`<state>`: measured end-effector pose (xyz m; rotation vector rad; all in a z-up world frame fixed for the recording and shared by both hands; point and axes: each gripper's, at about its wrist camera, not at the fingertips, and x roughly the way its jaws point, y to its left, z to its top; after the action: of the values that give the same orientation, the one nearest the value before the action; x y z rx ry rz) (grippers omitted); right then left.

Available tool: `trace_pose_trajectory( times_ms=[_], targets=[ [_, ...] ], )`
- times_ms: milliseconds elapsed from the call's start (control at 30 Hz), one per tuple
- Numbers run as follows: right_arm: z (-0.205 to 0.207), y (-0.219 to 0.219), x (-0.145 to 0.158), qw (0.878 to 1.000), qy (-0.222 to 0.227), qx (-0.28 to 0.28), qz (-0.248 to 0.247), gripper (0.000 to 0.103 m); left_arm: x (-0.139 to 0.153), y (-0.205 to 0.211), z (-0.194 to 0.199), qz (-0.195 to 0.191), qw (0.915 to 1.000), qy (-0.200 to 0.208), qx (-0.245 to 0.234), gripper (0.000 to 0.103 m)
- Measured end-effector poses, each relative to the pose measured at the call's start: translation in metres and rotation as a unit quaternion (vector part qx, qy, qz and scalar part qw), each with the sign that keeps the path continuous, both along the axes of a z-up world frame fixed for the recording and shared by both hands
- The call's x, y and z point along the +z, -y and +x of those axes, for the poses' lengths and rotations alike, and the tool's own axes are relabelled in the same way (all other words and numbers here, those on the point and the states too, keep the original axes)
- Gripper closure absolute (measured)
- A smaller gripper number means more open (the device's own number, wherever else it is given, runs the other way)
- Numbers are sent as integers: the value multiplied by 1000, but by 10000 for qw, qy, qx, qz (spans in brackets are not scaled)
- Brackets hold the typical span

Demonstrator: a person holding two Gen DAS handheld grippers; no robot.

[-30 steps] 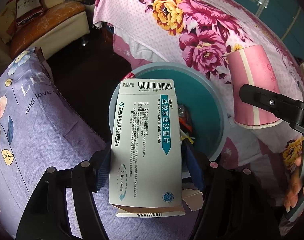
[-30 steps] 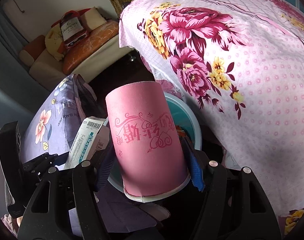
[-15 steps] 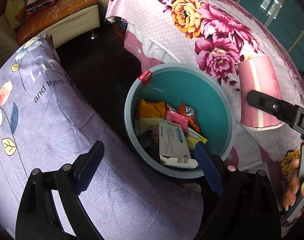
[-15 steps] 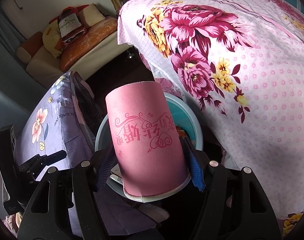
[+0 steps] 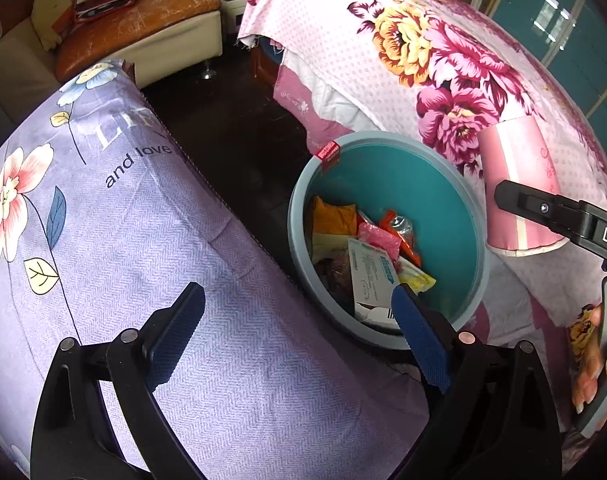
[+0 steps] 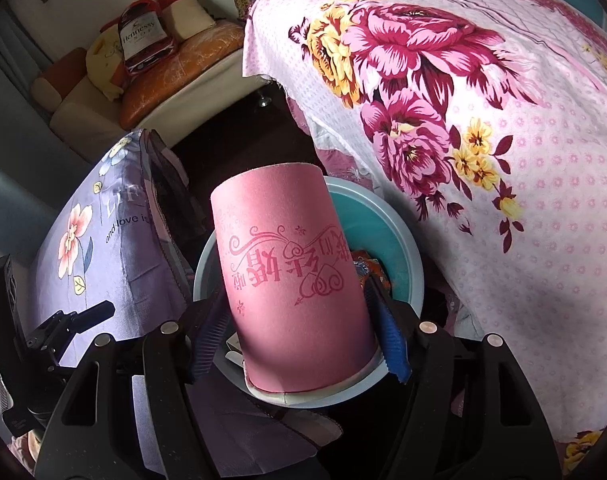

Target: Collect trash

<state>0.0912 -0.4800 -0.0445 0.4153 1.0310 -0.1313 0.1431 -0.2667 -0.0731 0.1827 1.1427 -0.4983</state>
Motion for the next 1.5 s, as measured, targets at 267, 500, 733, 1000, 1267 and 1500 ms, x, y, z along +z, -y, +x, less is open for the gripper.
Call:
trace_pose_trajectory(
  times_ms=[267, 500, 733, 1000, 1267, 1500],
  targets=[
    [11, -10, -5, 9999, -98, 84, -110, 38, 1, -14, 1, -13, 9999, 71, 133, 8],
    [16, -22, -7, 9993, -187, 184, -249, 32, 1, -23, 1, 94, 9996, 169, 216, 8],
    [15, -27, -5, 9994, -227, 153, -191, 17, 5, -34, -2, 150, 9991, 219, 324, 8],
    [-1, -39, 8, 9986, -239, 213, -430, 9, 17, -43, -15, 127, 9988, 290, 372, 8],
    [-23, -59, 24, 9956, -195, 448, -798, 7, 34, -53, -33, 96, 9980, 399, 476, 8],
    [-47, -70, 37, 9933, -49, 520, -1032, 7, 42, -69, -48, 260, 9958, 469, 744, 7]
  ],
)
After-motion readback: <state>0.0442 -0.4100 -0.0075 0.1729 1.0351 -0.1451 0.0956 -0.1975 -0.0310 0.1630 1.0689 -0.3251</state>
